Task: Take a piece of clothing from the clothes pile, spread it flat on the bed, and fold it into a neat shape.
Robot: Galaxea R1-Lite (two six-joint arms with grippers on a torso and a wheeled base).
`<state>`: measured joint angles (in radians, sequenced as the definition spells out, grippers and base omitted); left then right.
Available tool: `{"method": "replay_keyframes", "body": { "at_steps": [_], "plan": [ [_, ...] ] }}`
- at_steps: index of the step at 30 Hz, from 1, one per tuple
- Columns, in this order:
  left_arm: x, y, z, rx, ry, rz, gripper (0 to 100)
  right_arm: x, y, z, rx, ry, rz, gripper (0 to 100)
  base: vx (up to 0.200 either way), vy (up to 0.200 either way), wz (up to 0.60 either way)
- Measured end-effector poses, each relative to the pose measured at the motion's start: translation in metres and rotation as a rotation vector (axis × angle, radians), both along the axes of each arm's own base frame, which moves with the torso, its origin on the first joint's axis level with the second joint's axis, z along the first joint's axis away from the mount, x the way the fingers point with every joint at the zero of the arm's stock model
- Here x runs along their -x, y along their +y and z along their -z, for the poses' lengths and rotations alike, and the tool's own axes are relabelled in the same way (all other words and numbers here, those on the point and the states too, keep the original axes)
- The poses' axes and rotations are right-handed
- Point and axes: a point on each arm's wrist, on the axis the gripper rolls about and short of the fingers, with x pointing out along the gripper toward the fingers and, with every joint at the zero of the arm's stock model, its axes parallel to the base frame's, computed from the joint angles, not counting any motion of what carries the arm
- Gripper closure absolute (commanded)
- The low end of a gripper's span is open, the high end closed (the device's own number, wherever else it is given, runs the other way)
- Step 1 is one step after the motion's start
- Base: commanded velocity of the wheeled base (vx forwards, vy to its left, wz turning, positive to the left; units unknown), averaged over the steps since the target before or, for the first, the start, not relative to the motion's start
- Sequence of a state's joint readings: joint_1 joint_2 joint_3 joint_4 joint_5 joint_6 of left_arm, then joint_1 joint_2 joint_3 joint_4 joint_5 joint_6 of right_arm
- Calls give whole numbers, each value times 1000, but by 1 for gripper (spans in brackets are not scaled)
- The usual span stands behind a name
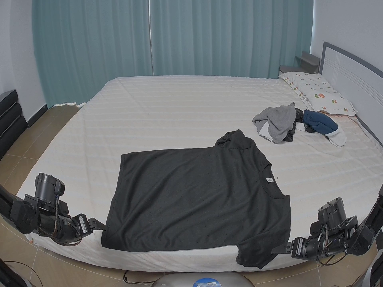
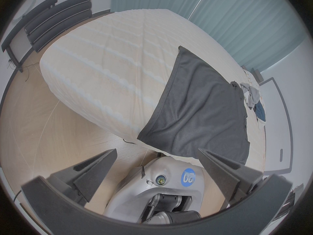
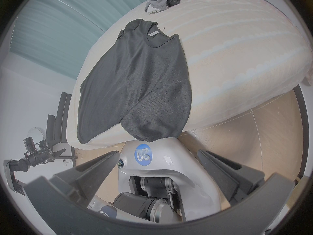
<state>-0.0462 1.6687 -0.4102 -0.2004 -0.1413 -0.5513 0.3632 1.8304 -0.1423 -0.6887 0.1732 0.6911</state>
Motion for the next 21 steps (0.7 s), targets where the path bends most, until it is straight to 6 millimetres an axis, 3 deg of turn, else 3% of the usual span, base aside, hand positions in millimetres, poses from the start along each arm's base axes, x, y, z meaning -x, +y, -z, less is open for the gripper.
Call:
{"method": "replay_keyframes", "body": {
  "at_steps": [9, 21],
  "plan": [
    [-3, -2, 1, 11, 1, 7, 0, -1, 0, -1, 0, -6, 2, 0, 200, 0, 0],
    [-19, -3, -2, 81, -7, -69, 0, -4, 1, -2, -26, -31, 31, 0, 0, 0, 0]
  ]
}}
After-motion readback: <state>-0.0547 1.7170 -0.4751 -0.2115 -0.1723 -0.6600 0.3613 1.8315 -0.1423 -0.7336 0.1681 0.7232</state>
